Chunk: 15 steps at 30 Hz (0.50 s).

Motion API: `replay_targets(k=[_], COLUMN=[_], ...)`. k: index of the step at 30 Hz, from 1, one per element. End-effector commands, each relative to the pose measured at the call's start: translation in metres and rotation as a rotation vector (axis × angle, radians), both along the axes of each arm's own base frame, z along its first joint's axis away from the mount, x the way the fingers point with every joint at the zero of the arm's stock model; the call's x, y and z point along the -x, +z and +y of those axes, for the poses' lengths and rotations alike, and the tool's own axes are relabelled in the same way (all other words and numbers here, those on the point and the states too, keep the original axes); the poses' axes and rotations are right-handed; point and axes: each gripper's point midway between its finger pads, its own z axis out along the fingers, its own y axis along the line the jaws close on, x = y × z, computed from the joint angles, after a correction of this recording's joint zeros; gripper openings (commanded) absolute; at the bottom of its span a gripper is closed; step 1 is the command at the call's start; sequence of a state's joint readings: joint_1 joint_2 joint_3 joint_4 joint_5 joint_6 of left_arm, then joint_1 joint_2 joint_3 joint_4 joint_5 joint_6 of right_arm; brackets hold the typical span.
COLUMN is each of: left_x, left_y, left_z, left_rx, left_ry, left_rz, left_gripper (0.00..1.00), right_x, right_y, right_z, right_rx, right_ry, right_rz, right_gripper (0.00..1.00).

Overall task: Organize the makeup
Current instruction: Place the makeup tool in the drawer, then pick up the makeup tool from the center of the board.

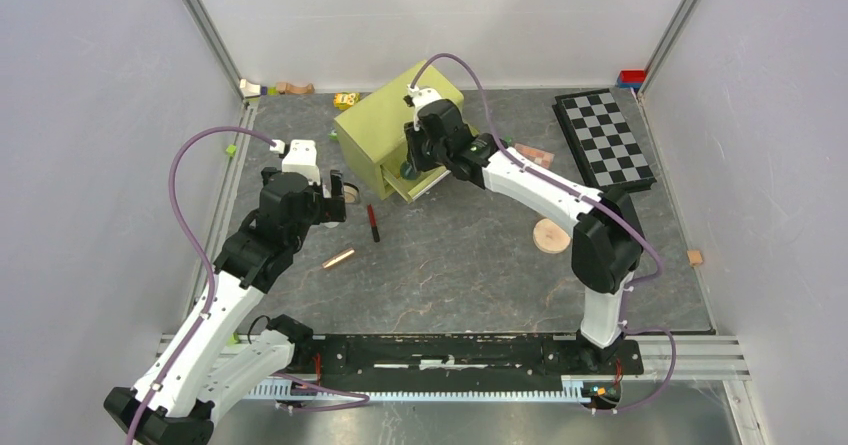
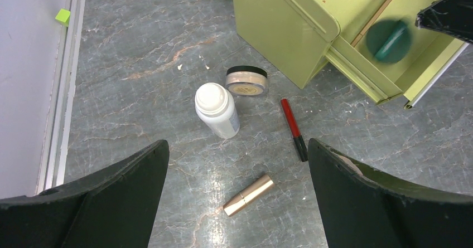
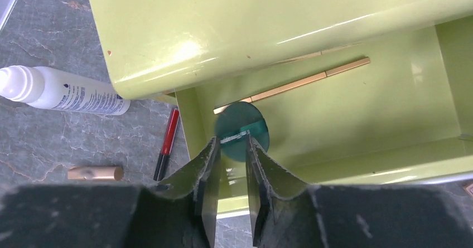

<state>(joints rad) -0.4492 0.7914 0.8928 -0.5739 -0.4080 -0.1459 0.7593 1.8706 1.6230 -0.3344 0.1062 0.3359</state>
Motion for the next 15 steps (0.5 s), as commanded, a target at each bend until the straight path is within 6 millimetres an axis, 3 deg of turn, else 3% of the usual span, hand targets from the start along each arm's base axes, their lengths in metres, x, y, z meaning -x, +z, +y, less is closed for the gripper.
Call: replay_targets(k=[1, 7, 12, 15], left_x=[-0.004, -0.004, -0.004, -0.005], left_y=[0.010, 0.010, 0.008, 0.007], left_z=[-0.004, -0.005, -0.005, -0.007], left_rx=[0.056, 0.058, 0.057, 0.059], left_ry=[0.009, 0.004, 0.006, 0.000], left_rz=[-0.040, -0.038, -0.034, -0.028], left_gripper=[1.00, 1.00, 1.00, 1.00], right_x=[-0.008, -0.003, 0.016, 0.035], right_y=[0.022, 0.037, 0.045, 0.040], right_z=[0.013, -0.009, -0.051, -0.087], right_rx=[-0.046, -0.026, -0.072, -0.091], right_ry=[0.029, -0.017, -0.067, -0.121], right_rz=[-0.052, -0.085, -0.075, -0.073], right_gripper=[0.32, 0.36, 0.36, 0.36])
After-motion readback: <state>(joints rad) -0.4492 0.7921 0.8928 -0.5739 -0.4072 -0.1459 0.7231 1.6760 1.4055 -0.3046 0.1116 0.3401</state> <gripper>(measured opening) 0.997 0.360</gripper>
